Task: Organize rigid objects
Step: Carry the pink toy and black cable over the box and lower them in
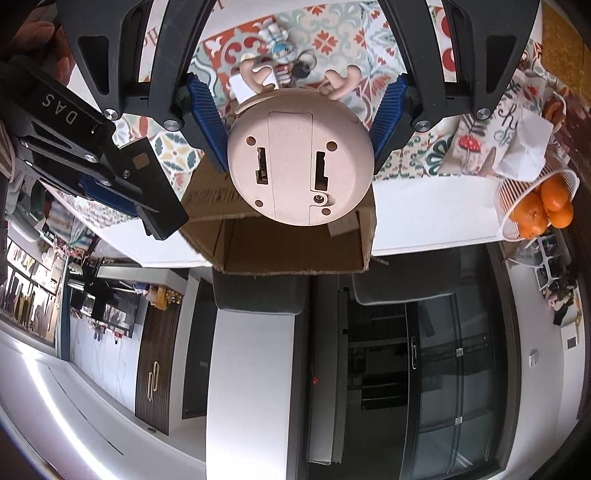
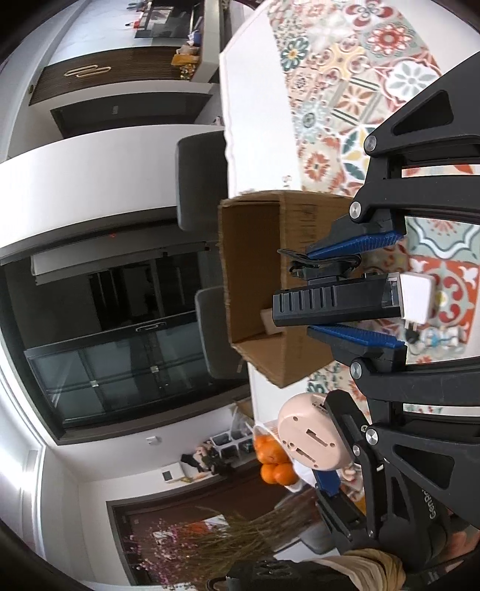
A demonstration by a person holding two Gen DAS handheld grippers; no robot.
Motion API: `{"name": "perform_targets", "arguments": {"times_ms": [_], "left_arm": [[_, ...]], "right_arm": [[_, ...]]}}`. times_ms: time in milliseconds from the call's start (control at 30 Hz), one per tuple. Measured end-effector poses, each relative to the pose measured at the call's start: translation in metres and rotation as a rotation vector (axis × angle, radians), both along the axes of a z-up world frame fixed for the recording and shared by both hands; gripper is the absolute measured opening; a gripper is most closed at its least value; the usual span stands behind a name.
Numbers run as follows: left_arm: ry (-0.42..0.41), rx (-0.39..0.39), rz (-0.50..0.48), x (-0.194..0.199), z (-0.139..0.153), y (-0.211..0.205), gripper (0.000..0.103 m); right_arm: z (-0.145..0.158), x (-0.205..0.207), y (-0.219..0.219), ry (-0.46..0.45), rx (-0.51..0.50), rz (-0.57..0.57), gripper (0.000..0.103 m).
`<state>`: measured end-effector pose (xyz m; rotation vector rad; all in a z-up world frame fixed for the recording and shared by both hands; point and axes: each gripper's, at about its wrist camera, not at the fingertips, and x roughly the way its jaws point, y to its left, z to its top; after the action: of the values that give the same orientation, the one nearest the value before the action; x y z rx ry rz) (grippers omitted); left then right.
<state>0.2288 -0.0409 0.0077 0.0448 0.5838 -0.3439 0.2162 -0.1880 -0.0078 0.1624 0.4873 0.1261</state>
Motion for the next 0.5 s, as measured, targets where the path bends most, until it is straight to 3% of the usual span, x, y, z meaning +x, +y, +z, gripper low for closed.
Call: {"name": "perform_targets", "arguments": {"times_ms": [500], "left_arm": [[0.013,-0.009,0.001,0.044,0.030,-0.013,0.072]], "right_arm": [[0.035,0.031,-0.007,-0.058,-0.028,-0.009,0.037]]}}
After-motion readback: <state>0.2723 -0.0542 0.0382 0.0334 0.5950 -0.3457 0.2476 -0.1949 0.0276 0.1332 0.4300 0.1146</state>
